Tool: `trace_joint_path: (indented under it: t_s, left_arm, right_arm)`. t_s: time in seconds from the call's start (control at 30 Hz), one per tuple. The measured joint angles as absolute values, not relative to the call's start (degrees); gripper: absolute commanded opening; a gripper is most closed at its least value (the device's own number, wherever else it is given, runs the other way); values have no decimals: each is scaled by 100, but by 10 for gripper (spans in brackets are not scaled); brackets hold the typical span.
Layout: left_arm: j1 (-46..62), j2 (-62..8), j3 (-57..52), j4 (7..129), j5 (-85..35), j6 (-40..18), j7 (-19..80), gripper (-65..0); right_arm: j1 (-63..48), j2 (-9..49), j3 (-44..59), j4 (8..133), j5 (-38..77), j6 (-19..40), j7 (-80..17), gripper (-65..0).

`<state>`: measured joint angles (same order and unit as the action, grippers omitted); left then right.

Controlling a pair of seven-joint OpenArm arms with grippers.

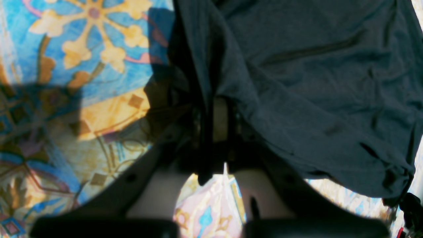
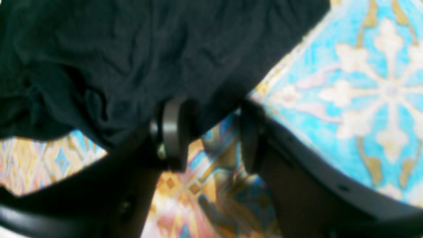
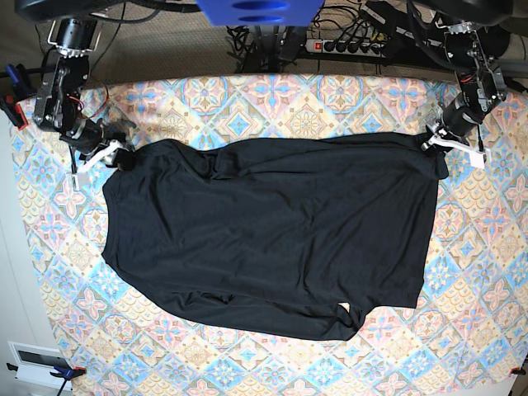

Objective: Layout the t-shirt on the table in an organized manner, then fold the t-shirt properly
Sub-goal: 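Pull the right gripper's shoulder outward, away from the left gripper, then drag the shirt shoulders with both grippers away from the hem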

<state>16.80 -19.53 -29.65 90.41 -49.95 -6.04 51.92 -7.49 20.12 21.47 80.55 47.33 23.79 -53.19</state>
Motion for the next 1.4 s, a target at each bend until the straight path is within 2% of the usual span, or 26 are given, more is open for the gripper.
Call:
trace_joint_path:
  t_s: [0.43, 0.53, 0.67, 0.93, 1.2, 1.27, 1.4]
  left_arm:
    - [1680, -1953, -2963, 9041, -5015, -604, 5192, -650]
    - [1699, -2082, -2950, 9041, -4998, -607, 5269, -650]
    - [1680, -2211, -2969, 9041, -5011, -602, 5188, -650]
    - [1682, -2416, -2963, 9041, -5043, -609, 5194, -650]
    - [1682, -2558, -2956, 9041, -5074, -607, 5223, -650]
    - [1680, -2558, -2956, 9041, -5076, -607, 5229, -650]
    - [1680, -2558, -2956, 9041, -5076, -607, 5231, -650]
  right_arm:
    - [-580, 1872, 1981, 7631, 4893, 2423, -5054, -420]
    - [-563, 1848, 1900, 7631, 4893, 2423, -5094, -487]
    - [-572, 1837, 1929, 7629, 4912, 2421, -5299, -649]
    - [-615, 1793, 2530, 7653, 4888, 2432, -5677, -650]
    - [-628, 1793, 2718, 8322, 4794, 2403, -5863, -644]
    - [-637, 1800, 2716, 8322, 4786, 2399, -5846, -614]
    - [-679, 1793, 2716, 8307, 4698, 2381, -5913, -490]
